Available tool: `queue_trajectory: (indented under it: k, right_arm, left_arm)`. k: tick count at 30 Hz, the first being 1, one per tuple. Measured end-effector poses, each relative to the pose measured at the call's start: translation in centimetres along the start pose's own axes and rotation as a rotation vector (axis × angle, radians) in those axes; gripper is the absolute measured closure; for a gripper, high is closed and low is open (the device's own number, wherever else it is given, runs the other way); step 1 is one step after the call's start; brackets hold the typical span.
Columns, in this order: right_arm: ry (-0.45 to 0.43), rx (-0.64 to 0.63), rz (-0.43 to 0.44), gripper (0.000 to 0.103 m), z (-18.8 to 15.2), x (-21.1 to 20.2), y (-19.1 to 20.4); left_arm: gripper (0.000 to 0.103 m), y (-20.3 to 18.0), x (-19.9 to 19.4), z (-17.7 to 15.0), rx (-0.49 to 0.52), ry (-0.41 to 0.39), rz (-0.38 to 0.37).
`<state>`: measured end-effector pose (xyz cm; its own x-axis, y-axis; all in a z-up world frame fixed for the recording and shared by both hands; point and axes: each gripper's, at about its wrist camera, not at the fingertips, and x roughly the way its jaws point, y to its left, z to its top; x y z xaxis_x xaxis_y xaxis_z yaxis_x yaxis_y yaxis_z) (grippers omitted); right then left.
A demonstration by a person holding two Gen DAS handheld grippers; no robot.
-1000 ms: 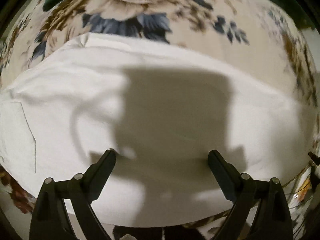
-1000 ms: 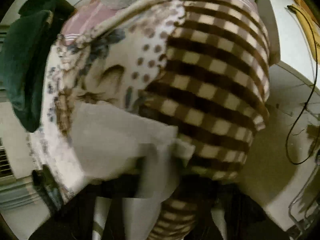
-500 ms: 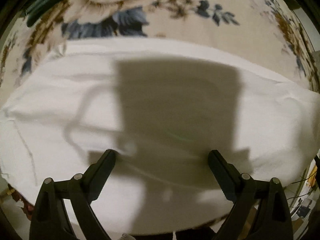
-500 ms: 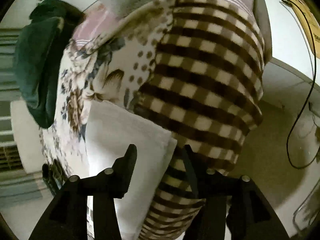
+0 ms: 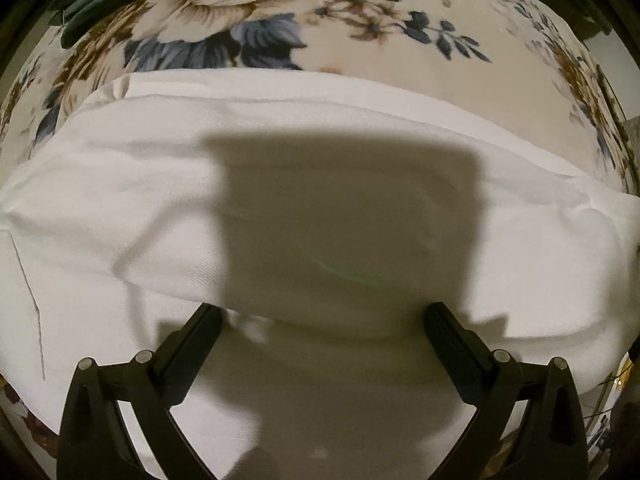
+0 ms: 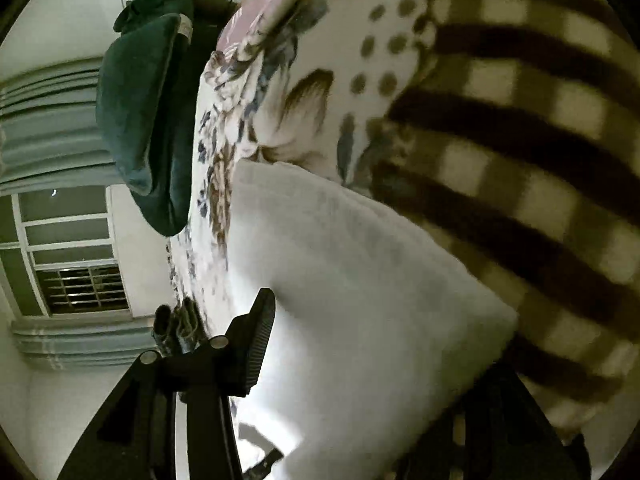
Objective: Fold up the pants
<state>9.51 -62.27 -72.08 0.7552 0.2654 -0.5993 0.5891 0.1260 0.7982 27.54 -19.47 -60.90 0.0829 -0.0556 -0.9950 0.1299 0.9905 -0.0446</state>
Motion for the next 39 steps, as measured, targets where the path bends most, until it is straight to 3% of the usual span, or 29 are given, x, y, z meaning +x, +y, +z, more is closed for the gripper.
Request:
queue_trajectory:
  k: [2, 9, 15, 19, 23, 27, 31, 33, 35, 36, 38, 39]
  right_arm:
    - [-0.028, -0.022, -0.049, 0.096, 0.0, 0.2, 0.9]
    - [-0.105, -0.093, -0.123, 0.097, -0.8, -2.3, 6.2]
    - [-0.114, -0.302, -0.161, 0.097, -5.9, -3.9, 16.2]
    - [-0.1, -0.507, -0.209, 0.097, -13.3, -3.1, 24.7]
    - [-0.032, -0.68, -0.254, 0.097, -22.3, 0.0, 29.2]
    - [0.102, -0.819, -0.309, 0.097, -31.2, 6.3, 29.6]
    - [0.251, -0.936, -0.405, 0.097, -39.8, 13.3, 26.7]
    - [0.299, -0.975, -0.452, 0.096, -42.3, 15.8, 25.1]
    - [0.369, -1.004, -0.515, 0.088, -44.9, 17.9, 23.7]
    - [0.418, -0.991, -0.524, 0.069, -45.6, 18.5, 23.4]
    - [0.564, -0.936, -0.46, 0.043, -46.1, 18.7, 23.6]
    - [0.61, -0.911, -0.416, 0.041, -46.0, 18.2, 23.8]
  left_arm:
    - [0.0, 0.1, -0.6, -0.1, -0.007, 0.007, -0.015]
    - [0.0, 3.7, -4.6, -0.8, -0.086, -0.044, -0.071]
    - [0.0, 10.0, -8.8, -1.3, -0.186, -0.102, -0.11]
    - [0.0, 15.1, -10.6, -2.7, -0.234, -0.124, -0.108]
    - [0.0, 18.3, -11.8, -4.4, -0.283, -0.162, -0.101]
    - [0.0, 23.4, -11.9, -7.2, -0.35, -0.163, -0.075]
    - [0.0, 27.0, -11.5, -9.5, -0.422, -0.149, -0.082]
    - [0.0, 28.1, -11.5, -10.3, -0.435, -0.157, -0.074]
    - [0.0, 28.8, -11.5, -10.8, -0.445, -0.16, -0.063]
    - [0.0, 29.2, -11.7, -11.1, -0.458, -0.166, -0.06]
    - [0.0, 29.4, -12.0, -11.3, -0.484, -0.167, -0.06]
    - [0.0, 29.4, -12.2, -11.2, -0.497, -0.173, -0.067]
